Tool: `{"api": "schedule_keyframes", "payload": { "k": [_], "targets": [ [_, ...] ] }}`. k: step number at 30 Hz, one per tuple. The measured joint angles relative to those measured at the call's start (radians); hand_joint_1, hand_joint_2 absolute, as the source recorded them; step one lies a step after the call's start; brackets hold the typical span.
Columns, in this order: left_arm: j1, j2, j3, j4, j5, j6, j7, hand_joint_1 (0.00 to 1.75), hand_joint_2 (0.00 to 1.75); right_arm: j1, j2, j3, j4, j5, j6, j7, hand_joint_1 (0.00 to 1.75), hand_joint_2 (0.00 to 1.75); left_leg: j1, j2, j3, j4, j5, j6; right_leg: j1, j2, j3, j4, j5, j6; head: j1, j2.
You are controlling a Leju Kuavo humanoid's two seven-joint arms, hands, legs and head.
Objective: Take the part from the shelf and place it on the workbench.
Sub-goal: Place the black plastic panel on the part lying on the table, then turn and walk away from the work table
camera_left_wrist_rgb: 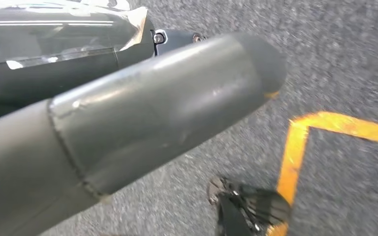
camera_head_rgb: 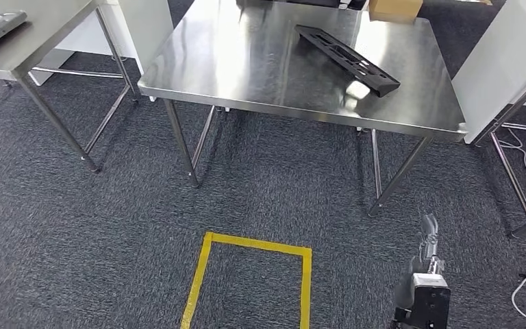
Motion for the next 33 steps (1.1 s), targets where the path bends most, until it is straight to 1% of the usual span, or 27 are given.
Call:
{"api": "schedule_keyframes", "payload": {
  "k": [1,2,3,4,5,6,8,9,10,12,13,14,16,17,18,19,20,21,22,23,24,26,28,29,31,32,33],
  "targets": [
    [0.0,0.0,0.0,0.0,-0.002,0.0,0.0,0.0,0.0,0.0,0.0,-0.001,0.0,0.0,0.0,0.0,0.0,0.0,-0.003,0.001,-0.017,0.0,0.014,0.004,0.0,0.001,-0.011,0.063,-0.042,-0.004,0.003,0.0],
    [0.0,0.0,0.0,0.0,-0.003,-0.001,0.0,0.0,0.0,0.0,0.0,-0.002,0.0,0.0,0.0,0.0,0.0,0.0,-0.005,0.003,-0.035,0.001,0.028,0.004,0.0,0.002,-0.015,0.118,-0.063,-0.002,0.003,0.0],
    [0.0,0.0,0.0,0.0,-0.004,-0.001,0.0,0.0,0.0,0.0,-0.001,-0.003,0.0,0.0,0.0,0.0,0.0,0.0,-0.008,0.004,-0.052,0.002,0.042,0.004,0.0,0.002,-0.007,0.151,-0.06,0.005,0.003,0.0],
    [0.0,0.0,-0.001,0.0,-0.005,-0.001,0.0,0.0,0.0,0.0,-0.001,-0.004,0.0,0.0,0.0,0.0,0.0,0.0,-0.01,0.005,-0.069,0.003,0.057,0.004,0.0,0.003,0.014,0.156,-0.039,0.015,0.004,0.0],
    [0.0,-0.001,-0.001,0.0,-0.007,-0.002,0.0,0.0,0.0,0.0,-0.001,-0.006,0.0,0.0,0.0,0.001,0.0,0.0,-0.012,0.006,-0.085,0.003,0.071,0.003,0.001,0.003,0.052,0.127,-0.012,0.023,0.003,0.0],
    [0.0,-0.002,-0.001,0.0,-0.008,-0.002,-0.001,0.0,0.0,0.0,-0.001,-0.006,-0.002,0.0,0.0,0.002,0.0,0.0,-0.014,0.006,-0.098,0.004,0.085,0.001,0.003,0.003,0.106,0.066,0.006,0.024,0.003,0.0],
    [-0.001,-0.004,-0.004,0.0,-0.01,-0.003,-0.001,0.0,0.0,-0.001,-0.001,-0.007,-0.008,0.0,0.0,0.003,0.0,0.0,-0.019,0.006,-0.117,0.005,0.11,-0.007,0.009,0.004,0.228,-0.111,-0.01,0.009,0.002,0.0],
    [-0.001,-0.006,-0.006,0.0,-0.011,-0.003,-0.002,0.0,0.0,-0.002,-0.001,-0.007,-0.011,0.0,0.0,0.003,0.0,0.0,-0.02,0.007,-0.121,0.004,0.123,-0.011,0.013,0.004,0.265,-0.174,-0.027,0.001,0.001,0.0],
    [-0.001,-0.006,-0.008,0.0,-0.011,-0.003,-0.002,0.0,0.0,-0.001,0.0,-0.007,-0.014,0.0,0.0,0.003,0.0,0.0,-0.02,0.008,-0.124,0.002,0.135,-0.016,0.016,0.004,0.281,-0.211,-0.037,-0.004,-0.001,0.0],
    [0.0,-0.006,-0.012,0.0,-0.012,-0.003,-0.002,0.0,0.0,0.002,-0.001,-0.009,-0.014,0.001,0.0,0.004,0.0,0.0,-0.015,0.005,-0.132,0.004,0.14,-0.027,0.008,0.003,0.266,-0.213,-0.025,-0.012,-0.002,0.0],
    [0.002,-0.005,-0.013,0.0,-0.012,-0.002,-0.001,0.0,0.0,0.003,0.0,-0.01,-0.014,0.001,0.001,0.005,0.0,0.0,-0.012,0.002,-0.139,0.021,0.113,-0.034,0.004,0.001,0.257,-0.211,-0.014,-0.02,-0.003,0.0],
    [0.004,-0.005,-0.014,0.0,-0.011,-0.001,0.0,0.0,0.0,0.004,0.0,-0.011,-0.014,0.001,0.003,0.006,0.0,0.0,-0.01,-0.001,-0.149,0.057,0.066,-0.04,-0.001,-0.001,0.246,-0.211,-0.002,-0.028,-0.006,0.0],
    [0.005,-0.005,-0.015,0.0,-0.01,0.0,0.002,0.0,0.0,0.004,0.001,-0.014,-0.014,0.002,0.008,0.006,0.0,0.0,-0.003,-0.004,-0.172,0.182,-0.049,-0.052,-0.001,-0.004,0.219,-0.206,0.02,-0.038,-0.01,0.0],
    [0.005,-0.005,-0.015,0.0,-0.01,0.001,0.002,0.0,0.0,0.005,0.001,-0.015,-0.014,0.002,0.01,0.007,0.0,0.0,0.0,-0.005,-0.18,0.249,-0.078,-0.058,-0.001,-0.005,0.206,-0.202,0.031,-0.037,-0.011,0.0],
    [0.005,-0.005,-0.015,0.0,-0.01,0.001,0.002,0.0,0.0,0.005,0.001,-0.016,-0.014,0.003,0.011,0.007,0.0,0.0,0.004,-0.005,-0.18,0.297,-0.081,-0.063,-0.001,-0.006,0.191,-0.197,0.041,-0.035,-0.011,0.0],
    [0.005,-0.005,-0.015,0.0,-0.01,0.001,0.002,0.0,0.0,0.005,0.001,-0.016,-0.014,0.003,0.011,0.007,0.0,0.0,0.008,-0.004,-0.166,0.313,-0.06,-0.066,-0.003,-0.007,0.175,-0.189,0.049,-0.031,-0.011,0.0],
    [0.005,-0.005,-0.015,0.0,-0.01,0.002,0.002,0.0,0.0,0.005,0.001,-0.016,-0.014,0.003,0.012,0.007,0.0,0.0,0.013,-0.004,-0.136,0.293,-0.031,-0.069,-0.005,-0.007,0.158,-0.178,0.054,-0.026,-0.011,0.0],
    [0.005,-0.005,-0.015,0.0,-0.009,0.002,0.002,0.0,0.0,0.005,0.001,-0.017,-0.014,0.003,0.012,0.007,0.0,0.0,0.017,-0.005,-0.09,0.24,-0.009,-0.072,-0.006,-0.007,0.141,-0.165,0.058,-0.022,-0.012,0.0],
    [0.004,-0.005,-0.015,0.0,-0.009,0.003,0.002,0.0,0.0,0.004,0.001,-0.017,-0.014,0.003,0.012,0.007,0.0,0.0,0.019,-0.006,-0.039,0.169,-0.003,-0.074,-0.006,-0.007,0.124,-0.151,0.061,-0.017,-0.012,0.0],
    [0.003,-0.006,-0.015,0.0,-0.008,0.003,0.002,0.0,0.0,0.004,0.001,-0.017,-0.014,0.003,0.012,0.006,0.0,0.0,0.019,-0.008,0.002,0.107,-0.01,-0.073,-0.005,-0.008,0.111,-0.14,0.065,-0.011,-0.011,0.0],
    [0.003,-0.007,-0.015,0.0,-0.007,0.004,0.002,0.0,0.0,0.004,0.001,-0.018,-0.014,0.004,0.012,0.006,0.0,0.0,0.017,-0.011,0.026,0.063,-0.021,-0.07,-0.003,-0.008,0.101,-0.132,0.069,-0.004,-0.011,0.0],
    [0.002,-0.007,-0.015,0.0,-0.005,0.006,0.002,0.0,0.0,0.004,0.002,-0.018,-0.014,0.005,0.013,0.005,0.0,0.0,0.009,-0.013,0.029,0.035,-0.029,-0.061,-0.001,-0.009,0.086,-0.128,0.083,0.016,-0.009,0.0],
    [0.002,-0.008,-0.015,0.0,-0.003,0.006,0.002,0.0,0.0,0.006,0.001,-0.02,-0.014,0.005,0.013,0.005,0.0,0.0,0.007,-0.01,0.014,0.024,-0.017,-0.043,-0.003,-0.006,0.062,-0.108,0.068,0.026,-0.008,0.0],
    [0.002,-0.008,-0.015,0.0,-0.003,0.006,0.002,0.0,0.0,0.006,0.0,-0.021,-0.013,0.005,0.014,0.004,0.0,0.0,0.007,-0.008,0.003,0.018,-0.008,-0.031,-0.004,-0.004,0.044,-0.075,0.038,0.023,-0.006,0.0],
    [0.002,-0.009,-0.015,0.0,-0.003,0.006,0.002,0.0,0.0,0.007,-0.001,-0.022,-0.013,0.005,0.014,0.003,0.0,0.0,0.005,-0.005,-0.024,0.016,0.012,-0.013,-0.006,0.0,0.005,0.037,-0.044,0.013,0.0,0.0],
    [0.002,-0.009,-0.015,0.0,-0.003,0.005,0.002,0.0,0.0,0.007,-0.001,-0.023,-0.012,0.004,0.015,0.002,0.0,0.0,0.003,-0.004,-0.037,0.016,0.023,-0.009,-0.007,0.001,-0.007,0.097,-0.073,0.013,0.001,0.0],
    [0.002,-0.009,-0.015,0.0,-0.003,0.004,0.003,0.0,0.0,0.007,-0.002,-0.024,-0.011,0.004,0.016,0.002,0.0,0.0,0.001,-0.003,-0.05,0.017,0.033,-0.008,-0.006,0.002,-0.008,0.138,-0.082,0.017,0.001,0.0]
  ]
}}
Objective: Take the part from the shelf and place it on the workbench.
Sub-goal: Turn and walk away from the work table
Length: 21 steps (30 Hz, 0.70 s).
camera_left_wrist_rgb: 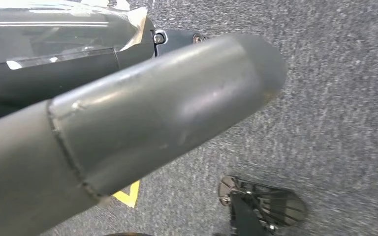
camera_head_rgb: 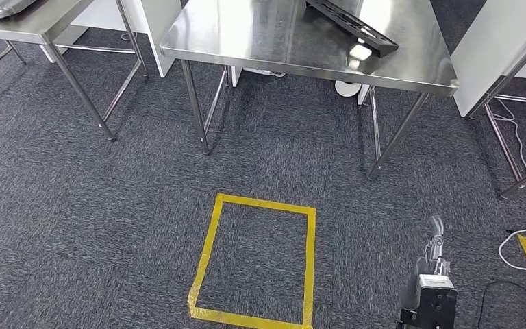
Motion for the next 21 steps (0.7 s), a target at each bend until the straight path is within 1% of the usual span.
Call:
{"api": "schedule_keyframes", "payload": {
  "k": [1,2,3,4,5,6,7,8,9,10,11,12,13,14,15,16,17,18,19,20,21],
  "targets": [
    [0.0,0.0,0.0,0.0,0.0,-0.001,0.001,0.0,0.0,0.0,-0.001,-0.001,0.001,-0.001,0.001,0.0,0.0,0.0,-0.002,0.001,-0.013,0.0,0.011,0.0,0.001,0.0,0.014,0.012,0.011,0.008,0.0,0.0],
    [0.0,-0.001,0.0,0.0,-0.001,-0.001,0.001,0.0,0.0,0.0,-0.002,-0.002,0.002,-0.001,0.002,0.0,0.0,0.0,-0.004,0.001,-0.026,0.001,0.021,-0.001,0.001,0.001,0.045,-0.012,0.036,0.016,0.0,0.0],
    [0.0,-0.001,0.0,0.0,-0.001,-0.001,0.002,0.0,0.0,-0.001,-0.003,-0.003,0.003,-0.003,0.003,-0.001,0.0,0.0,-0.006,0.001,-0.038,0.001,0.032,-0.002,0.003,0.001,0.089,-0.064,0.062,0.02,0.0,0.0],
    [0.0,-0.003,0.0,0.0,-0.002,-0.001,0.003,0.0,0.0,-0.002,-0.003,-0.004,0.003,-0.004,0.004,-0.001,0.0,0.0,-0.007,0.001,-0.048,0.001,0.043,-0.005,0.005,0.002,0.145,-0.141,0.075,0.017,0.0,0.0],
    [0.0,-0.004,0.0,0.0,-0.002,-0.001,0.003,0.0,0.0,-0.004,-0.004,-0.005,0.003,-0.006,0.005,-0.002,0.0,0.0,-0.008,0.001,-0.054,0.001,0.052,-0.009,0.009,0.002,0.198,-0.223,0.075,0.01,0.0,0.0],
    [0.0,-0.006,0.0,0.0,-0.003,-0.001,0.003,0.0,0.0,-0.005,-0.004,-0.006,0.003,-0.007,0.005,-0.002,0.0,0.0,-0.008,0.001,-0.058,0.0,0.063,-0.014,0.014,0.003,0.232,-0.282,0.068,0.002,-0.001,0.0],
    [0.0,-0.008,0.0,0.0,-0.004,-0.002,0.003,0.0,0.0,-0.006,-0.004,-0.006,0.003,-0.008,0.005,-0.003,0.0,0.0,-0.008,0.002,-0.061,-0.003,0.073,-0.019,0.018,0.004,0.25,-0.32,0.062,-0.006,0.0,0.0],
    [0.0,-0.009,0.0,0.0,-0.005,-0.002,0.004,0.0,0.0,-0.006,-0.005,-0.007,0.004,-0.008,0.005,-0.004,0.0,0.0,-0.007,0.002,-0.063,-0.006,0.085,-0.025,0.022,0.005,0.25,-0.333,0.065,-0.01,-0.001,0.0],
    [0.001,-0.01,0.0,0.0,-0.006,-0.002,0.004,0.0,0.0,-0.006,-0.005,-0.007,0.005,-0.009,0.005,-0.004,0.0,0.0,-0.005,0.002,-0.066,-0.009,0.09,-0.031,0.016,0.005,0.242,-0.332,0.074,-0.016,-0.001,0.0],
    [0.002,-0.01,0.0,0.0,-0.006,-0.001,0.004,0.0,0.0,-0.006,-0.006,-0.008,0.005,-0.009,0.005,-0.004,0.0,0.0,-0.004,0.0,-0.071,-0.002,0.078,-0.036,0.012,0.004,0.235,-0.333,0.084,-0.024,-0.001,0.0],
    [0.003,-0.01,0.0,0.0,-0.004,0.0,0.005,0.0,0.0,-0.006,-0.006,-0.008,0.006,-0.01,0.005,-0.004,0.0,0.0,-0.002,-0.002,-0.079,0.021,0.046,-0.043,0.007,0.002,0.226,-0.333,0.095,-0.034,-0.004,0.0],
    [0.003,-0.01,0.0,0.0,-0.003,0.001,0.005,0.0,0.0,-0.006,-0.005,-0.008,0.007,-0.01,0.006,-0.004,0.0,0.0,0.0,-0.004,-0.091,0.066,-0.005,-0.048,0.002,-0.001,0.215,-0.333,0.106,-0.044,-0.006,0.0],
    [0.003,-0.01,0.0,0.0,-0.001,0.002,0.005,0.0,0.0,-0.007,-0.005,-0.009,0.008,-0.01,0.006,-0.004,0.0,0.0,0.001,-0.005,-0.105,0.129,-0.063,-0.053,0.004,-0.003,0.202,-0.33,0.116,-0.05,-0.009,0.0],
    [0.003,-0.01,0.0,0.0,0.0,0.003,0.005,0.0,0.0,-0.007,-0.005,-0.009,0.009,-0.01,0.006,-0.004,0.0,0.0,0.003,-0.005,-0.117,0.199,-0.107,-0.058,0.005,-0.004,0.188,-0.325,0.126,-0.054,-0.01,0.0],
    [0.003,-0.009,0.0,0.0,0.0,0.004,0.005,0.0,0.0,-0.007,-0.005,-0.009,0.01,-0.01,0.006,-0.004,0.0,0.0,0.004,-0.005,-0.123,0.258,-0.126,-0.062,0.006,-0.006,0.173,-0.318,0.135,-0.054,-0.011,0.0],
    [0.003,-0.009,0.0,0.0,0.0,0.005,0.005,0.0,0.0,-0.007,-0.005,-0.009,0.012,-0.01,0.006,-0.004,0.0,0.0,0.005,-0.005,-0.117,0.29,-0.118,-0.065,0.006,-0.006,0.156,-0.31,0.143,-0.052,-0.011,0.0],
    [0.003,-0.009,0.0,0.0,0.0,0.006,0.005,0.0,0.0,-0.006,-0.006,-0.01,0.014,-0.01,0.006,-0.004,0.0,0.0,0.008,-0.005,-0.095,0.287,-0.092,-0.067,0.005,-0.007,0.137,-0.3,0.15,-0.048,-0.011,0.0],
    [0.003,-0.009,0.0,0.0,0.0,0.007,0.005,0.0,0.0,-0.006,-0.006,-0.01,0.015,-0.01,0.006,-0.005,0.0,0.0,0.01,-0.005,-0.055,0.25,-0.063,-0.067,0.004,-0.006,0.119,-0.288,0.155,-0.044,-0.011,0.0],
    [0.002,-0.008,0.0,0.0,0.0,0.009,0.005,0.0,0.0,-0.006,-0.006,-0.01,0.017,-0.011,0.006,-0.005,0.0,0.0,0.013,-0.005,-0.007,0.19,-0.052,-0.068,0.004,-0.006,0.103,-0.276,0.159,-0.04,-0.011,0.0],
    [0.001,-0.008,0.0,0.0,-0.001,0.01,0.004,0.0,0.0,-0.006,-0.006,-0.01,0.017,-0.012,0.006,-0.006,0.0,0.0,0.013,-0.007,0.04,0.123,-0.053,-0.066,0.005,-0.007,0.09,-0.264,0.162,-0.035,-0.011,0.0],
    [0.0,-0.008,0.0,0.0,-0.002,0.011,0.002,0.0,0.0,-0.007,-0.007,-0.01,0.017,-0.013,0.006,-0.007,0.0,0.0,0.011,-0.008,0.073,0.071,-0.065,-0.063,0.007,-0.007,0.081,-0.256,0.166,-0.029,-0.01,0.0]
  ]
}}
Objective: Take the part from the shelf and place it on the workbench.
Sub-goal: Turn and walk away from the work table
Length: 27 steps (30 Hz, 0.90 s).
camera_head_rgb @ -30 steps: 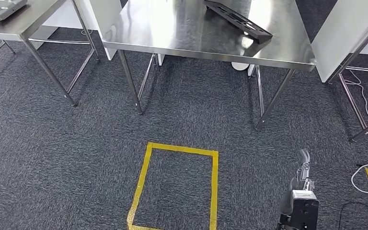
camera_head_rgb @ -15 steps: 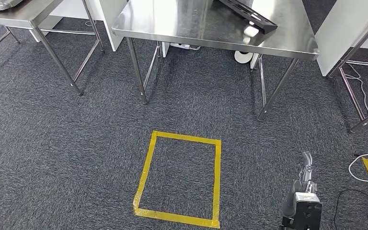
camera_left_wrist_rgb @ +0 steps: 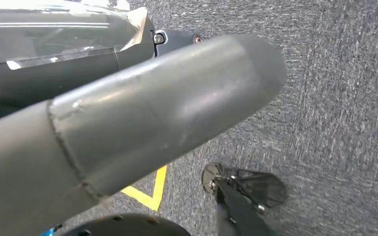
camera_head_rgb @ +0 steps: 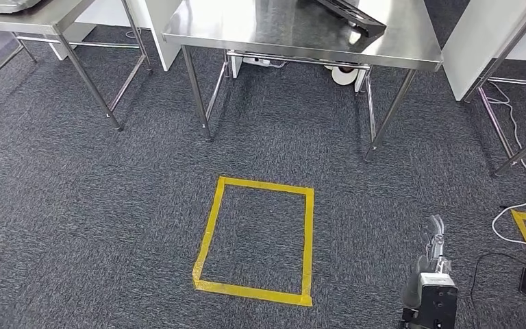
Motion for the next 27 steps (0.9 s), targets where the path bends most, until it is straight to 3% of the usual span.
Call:
{"api": "schedule_keyframes", "payload": {
  "k": [2,4,6,8,10,11,13,14,15,16,18,20,22,24,25,26,27],
  "targets": [
    [-0.002,0.0,0.0,0.0,-0.007,0.006,-0.005,0.0,0.0,0.0,0.0,0.001,0.0,-0.002,-0.002,-0.003,0.0,0.0,-0.007,-0.002,0.018,-0.049,-0.02,0.014,0.003,-0.001,-0.014,0.006,0.013,0.015,0.001,0.0],
    [-0.002,0.0,0.0,0.0,-0.015,0.013,-0.009,0.0,0.0,0.002,-0.002,0.001,0.0,-0.004,-0.004,-0.006,0.0,0.0,-0.008,0.001,0.005,-0.063,-0.011,0.039,0.004,0.0,-0.033,0.013,0.017,0.026,0.0,0.0],
    [-0.001,0.0,0.0,0.0,-0.017,0.016,-0.009,0.0,0.0,0.004,-0.004,0.001,0.0,-0.005,-0.007,-0.007,0.0,0.0,-0.006,0.005,-0.015,-0.069,0.012,0.061,0.002,0.004,-0.067,0.075,-0.028,0.023,0.005,0.0],
    [-0.001,0.0,-0.001,0.0,-0.018,0.018,-0.009,0.0,0.0,0.005,-0.005,0.001,0.001,-0.006,-0.008,-0.007,0.0,0.0,-0.009,0.008,-0.041,-0.068,0.034,0.068,-0.002,0.008,-0.114,0.207,-0.104,0.018,0.01,0.0],
    [-0.001,-0.001,-0.001,0.0,-0.019,0.018,-0.009,0.0,0.0,0.007,-0.006,0.0,0.002,-0.006,-0.008,-0.007,0.0,0.0,-0.01,0.01,-0.066,-0.067,0.053,0.065,-0.003,0.009,-0.121,0.286,-0.143,0.024,0.01,0.0],
    [0.0,-0.001,-0.001,0.0,-0.019,0.018,-0.009,0.0,0.0,0.007,-0.007,0.0,0.003,-0.006,-0.008,-0.007,0.0,0.0,-0.01,0.011,-0.076,-0.067,0.061,0.064,-0.003,0.009,-0.092,0.263,-0.139,0.03,0.01,0.0],
    [0.0,-0.002,0.0,0.0,-0.018,0.017,-0.01,0.0,0.0,0.007,-0.008,0.0,0.003,-0.006,-0.009,-0.007,0.0,0.0,-0.011,0.01,-0.089,-0.067,0.076,0.058,-0.003,0.009,0.02,0.112,-0.109,0.039,0.011,0.0],
    [0.0,-0.002,0.0,0.0,-0.016,0.016,-0.011,0.0,0.0,0.006,-0.009,0.0,0.003,-0.006,-0.009,-0.007,0.0,0.0,-0.012,0.01,-0.092,-0.066,0.082,0.053,-0.001,0.009,0.069,0.035,-0.096,0.038,0.011,0.0],
    [-0.001,-0.002,0.0,0.0,-0.014,0.015,-0.013,0.0,0.0,0.005,-0.009,0.0,0.003,-0.006,-0.01,-0.008,0.0,0.0,-0.013,0.011,-0.095,-0.066,0.088,0.048,0.001,0.009,0.1,-0.019,-0.088,0.033,0.01,0.0],
    [-0.001,-0.002,0.0,0.0,-0.011,0.015,-0.015,0.0,0.0,0.005,-0.009,0.0,0.003,-0.007,-0.011,-0.008,0.0,0.0,-0.014,0.011,-0.096,-0.066,0.092,0.041,0.005,0.01,0.11,-0.042,-0.085,0.026,0.01,0.0],
    [0.0,-0.003,0.0,0.0,-0.009,0.015,-0.019,0.0,0.0,0.006,-0.009,0.001,0.003,-0.008,-0.012,-0.008,0.0,0.0,-0.013,0.012,-0.097,-0.068,0.102,0.028,0.007,0.011,0.105,-0.043,-0.075,0.01,0.009,0.0],
    [0.0,-0.003,0.0,0.0,-0.008,0.014,-0.022,0.0,0.0,0.006,-0.01,0.001,0.003,-0.009,-0.012,-0.008,0.0,0.0,-0.009,0.01,-0.106,-0.048,0.083,0.018,-0.001,0.009,0.1,-0.044,-0.062,-0.006,0.008,0.0],
    [0.001,-0.001,0.0,0.0,-0.008,0.012,-0.025,0.0,0.0,0.007,-0.01,0.001,0.003,-0.009,-0.013,-0.007,0.0,0.0,-0.006,0.008,-0.141,0.047,0.009,0.009,-0.005,0.007,0.09,-0.045,-0.049,-0.021,0.006,0.0],
    [0.002,0.0,0.0,0.0,-0.009,0.01,-0.027,0.0,0.0,0.008,-0.01,0.001,0.004,-0.009,-0.013,-0.007,0.0,0.0,-0.006,0.007,-0.184,0.177,-0.064,0.001,-0.002,0.005,0.079,-0.042,-0.039,-0.026,0.005,0.0],
    [0.002,0.001,0.0,0.0,-0.009,0.01,-0.028,0.0,0.0,0.009,-0.01,0.001,0.004,-0.01,-0.014,-0.007,0.0,0.0,-0.006,0.007,-0.189,0.21,-0.076,0.0,-0.001,0.005,0.073,-0.038,-0.035,-0.027,0.005,0.0],
    [0.003,0.002,0.0,0.0,-0.01,0.009,-0.029,0.0,0.0,0.009,-0.011,0.001,0.004,-0.01,-0.015,-0.007,0.0,0.0,-0.006,0.007,-0.174,0.203,-0.067,0.0,0.0,0.005,0.067,-0.033,-0.033,-0.026,0.005,0.0],
    [0.003,0.002,0.0,0.0,-0.01,0.009,-0.029,0.0,0.0,0.009,-0.011,0.001,0.005,-0.01,-0.016,-0.007,0.0,0.0,-0.006,0.007,-0.14,0.156,-0.042,0.002,0.0,0.006,0.061,-0.028,-0.032,-0.025,0.005,0.0]
  ]
}}
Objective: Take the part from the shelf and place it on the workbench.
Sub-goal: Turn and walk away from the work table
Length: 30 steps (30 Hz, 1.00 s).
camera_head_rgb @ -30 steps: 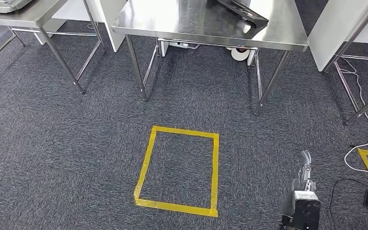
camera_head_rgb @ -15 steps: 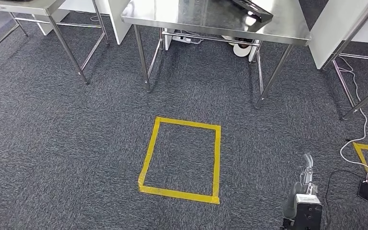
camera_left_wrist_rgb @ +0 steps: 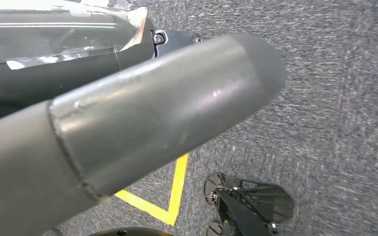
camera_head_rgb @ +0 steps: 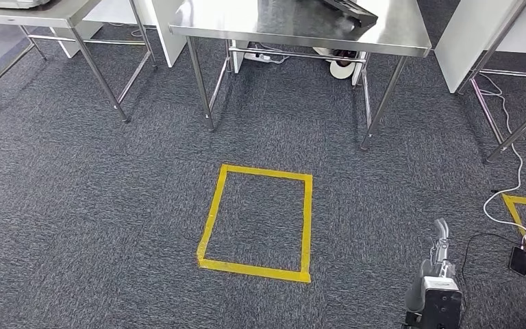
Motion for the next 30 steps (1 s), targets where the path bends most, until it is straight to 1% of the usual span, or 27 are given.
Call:
{"api": "schedule_keyframes", "payload": {
  "k": [2,3,4,5,7,8,9,10,12,13,14,15,16,17,18,19,20,21,22,23,24,25,26,27,28,29,30],
  "targets": [
    [-0.001,0.001,0.0,0.0,-0.001,0.0,0.0,0.0,0.0,-0.001,0.0,0.0,0.0,-0.001,-0.001,0.0,0.0,0.0,-0.002,0.004,0.083,-0.138,0.045,0.008,0.003,-0.001,-0.008,0.011,0.001,0.002,0.0,0.0],
    [-0.002,0.002,0.0,0.0,-0.001,0.0,0.0,0.0,0.0,-0.002,0.0,0.001,0.0,-0.001,-0.002,0.0,0.0,0.0,-0.004,0.005,0.108,-0.186,0.056,0.014,0.005,-0.003,-0.012,0.015,0.002,0.005,0.001,0.0],
    [-0.002,0.002,0.0,0.0,-0.002,0.0,0.0,0.0,0.0,-0.002,0.0,0.001,0.001,0.0,-0.002,0.001,0.0,0.0,-0.007,0.005,0.117,-0.209,0.058,0.021,0.007,-0.005,-0.016,0.017,0.003,0.01,0.001,0.0],
    [-0.002,0.003,0.0,0.0,-0.002,0.0,0.0,0.0,0.0,-0.003,0.0,0.002,0.001,0.002,-0.002,0.001,0.0,0.0,-0.011,0.003,0.115,-0.212,0.059,0.027,0.009,-0.007,-0.02,0.017,0.006,0.016,0.001,0.0],
    [-0.002,0.003,0.0,0.0,-0.003,0.0,0.001,0.0,0.0,-0.004,-0.001,0.002,0.003,0.007,-0.002,0.003,0.0,0.0,-0.01,-0.003,0.109,-0.218,0.07,0.043,0.009,-0.01,-0.026,0.019,0.008,0.027,0.001,0.0],
    [-0.001,0.003,0.0,0.0,-0.005,0.0,0.001,0.0,0.0,-0.004,-0.002,0.002,0.004,0.009,-0.003,0.004,0.0,0.0,-0.008,-0.007,0.107,-0.223,0.077,0.051,0.009,-0.01,-0.034,0.032,-0.002,0.03,0.001,0.0],
    [-0.002,0.002,0.0,0.0,-0.006,-0.001,0.001,0.0,0.0,-0.005,-0.004,0.002,0.004,0.011,-0.004,0.004,0.0,0.0,-0.006,-0.009,0.103,-0.227,0.084,0.059,0.009,-0.008,-0.05,0.064,-0.023,0.03,0.003,0.0],
    [-0.002,0.002,0.0,0.0,-0.008,-0.003,0.001,0.0,0.0,-0.005,-0.007,0.002,0.006,0.013,-0.006,0.004,0.0,0.0,-0.004,-0.013,0.098,-0.229,0.091,0.064,0.007,-0.005,-0.075,0.116,-0.055,0.029,0.005,0.0],
    [-0.002,0.002,0.0,0.0,-0.01,-0.006,0.001,0.0,0.0,-0.003,-0.011,0.002,0.009,0.016,-0.011,0.005,0.0,0.0,-0.004,-0.022,0.081,-0.228,0.102,0.067,0.003,0.0,-0.131,0.249,-0.119,0.027,0.007,0.0],
    [-0.001,0.002,0.0,0.0,-0.01,-0.007,0.001,0.0,0.0,-0.002,-0.013,0.002,0.012,0.016,-0.013,0.006,0.0,0.0,-0.004,-0.029,0.074,-0.228,0.107,0.065,0.0,0.001,-0.145,0.292,-0.135,0.03,0.007,0.0],
    [0.0,0.002,0.0,0.0,-0.01,-0.008,0.001,0.0,0.0,0.0,-0.015,0.002,0.013,0.017,-0.015,0.007,0.0,0.0,-0.004,-0.036,0.068,-0.227,0.112,0.063,-0.002,0.002,-0.14,0.297,-0.134,0.037,0.008,0.0],
    [0.0,0.002,0.0,0.0,-0.01,-0.008,0.001,0.0,0.0,0.001,-0.016,0.002,0.014,0.017,-0.016,0.008,0.0,0.0,-0.004,-0.045,0.063,-0.227,0.117,0.059,-0.005,0.004,-0.113,0.259,-0.118,0.046,0.007,0.0],
    [0.0,0.002,0.0,0.0,-0.01,-0.008,0.001,0.0,0.0,0.001,-0.018,0.002,0.014,0.017,-0.016,0.009,0.0,0.0,-0.003,-0.055,0.061,-0.227,0.121,0.056,-0.009,0.014,-0.069,0.187,-0.093,0.054,0.008,0.0],
    [0.0,0.002,0.0,0.0,-0.01,-0.008,0.001,0.0,0.0,0.001,-0.019,0.002,0.015,0.017,-0.016,0.009,0.0,0.0,-0.004,-0.064,0.059,-0.226,0.124,0.05,-0.012,0.032,-0.025,0.109,-0.071,0.06,0.008,0.0],
    [0.0,0.001,0.0,0.0,-0.01,-0.009,0.001,0.0,0.0,0.001,-0.02,0.003,0.015,0.017,-0.016,0.009,0.0,0.0,-0.006,-0.073,0.057,-0.225,0.128,0.045,-0.014,0.046,0.007,0.048,-0.054,0.06,0.007,0.0],
    [0.0,0.002,0.0,0.0,-0.011,-0.009,0.001,0.0,0.0,0.002,-0.02,0.003,0.016,0.018,-0.017,0.01,0.0,0.0,-0.008,-0.08,0.055,-0.225,0.131,0.039,-0.013,0.058,0.025,0.011,-0.045,0.057,0.007,0.0],
    [0.0,0.002,0.0,0.0,-0.012,-0.009,0.001,0.0,0.0,0.003,-0.021,0.003,0.017,0.019,-0.02,0.01,0.0,0.0,-0.009,-0.088,0.053,-0.225,0.134,0.033,-0.01,0.06,0.028,0.001,-0.042,0.051,0.007,0.0],
    [0.001,0.002,0.0,0.0,-0.013,-0.009,0.001,0.0,0.0,0.004,-0.021,0.004,0.017,0.019,-0.024,0.011,0.0,0.0,-0.009,-0.095,0.051,-0.226,0.138,0.027,-0.007,0.05,0.028,0.001,-0.038,0.045,0.006,0.0],
    [0.002,0.003,0.0,0.0,-0.014,-0.009,0.001,0.0,0.0,0.005,-0.022,0.004,0.018,0.019,-0.029,0.011,0.0,0.0,-0.006,-0.096,0.048,-0.224,0.139,0.022,-0.01,0.04,0.027,0.002,-0.035,0.039,0.006,0.0],
    [0.003,0.004,0.0,0.0,-0.016,-0.009,0.001,0.0,0.0,0.005,-0.023,0.006,0.018,0.019,-0.033,0.012,0.0,0.0,-0.005,-0.085,0.042,-0.214,0.131,0.018,-0.012,0.029,0.028,0.001,-0.03,0.031,0.006,0.0],
    [0.004,0.004,0.0,0.0,-0.018,-0.009,0.001,0.0,0.0,0.006,-0.023,0.007,0.018,0.019,-0.037,0.012,0.0,0.0,-0.004,-0.067,0.028,-0.185,0.108,0.014,-0.014,0.019,0.028,0.0,-0.026,0.022,0.004,0.0],
    [0.004,0.005,0.0,0.0,-0.019,-0.009,0.001,0.0,0.0,0.008,-0.023,0.008,0.018,0.019,-0.04,0.012,0.0,0.0,-0.003,-0.045,0.007,-0.136,0.074,0.012,-0.015,0.007,0.026,-0.001,-0.022,0.015,0.003,0.0],
    [0.003,0.005,0.0,0.0,-0.019,-0.009,0.002,0.0,0.0,0.01,-0.024,0.01,0.019,0.019,-0.042,0.012,0.0,0.0,-0.004,-0.026,-0.022,-0.069,0.033,0.009,-0.012,-0.005,0.024,0.0,-0.02,0.009,0.001,0.0],
    [0.003,0.005,0.0,0.0,-0.02,-0.009,0.002,0.0,0.0,0.013,-0.024,0.01,0.019,0.018,-0.044,0.013,0.0,0.0,-0.003,-0.018,-0.05,0.0,-0.001,0.006,-0.009,-0.018,0.021,0.0,-0.019,0.006,0.0,0.0],
    [0.003,0.005,0.0,0.0,-0.02,-0.009,0.002,0.0,0.0,0.015,-0.024,0.011,0.02,0.017,-0.045,0.014,0.0,0.0,-0.003,-0.015,-0.07,0.052,-0.021,0.004,-0.007,-0.031,0.018,0.0,-0.018,0.005,0.0,0.0],
    [0.004,0.005,0.0,0.0,-0.02,-0.009,0.003,0.0,0.0,0.015,-0.024,0.012,0.021,0.016,-0.046,0.016,0.0,0.0,-0.002,-0.012,-0.072,0.07,-0.022,0.004,-0.006,-0.044,0.017,0.0,-0.018,0.005,0.0,0.0],
    [0.005,0.006,0.0,0.0,-0.02,-0.009,0.005,0.0,0.0,0.014,-0.024,0.013,0.022,0.015,-0.047,0.017,0.0,0.0,-0.002,-0.007,-0.054,0.048,-0.005,0.005,-0.005,-0.056,0.017,0.001,-0.018,0.005,0.0,0.0]
  ]
}}
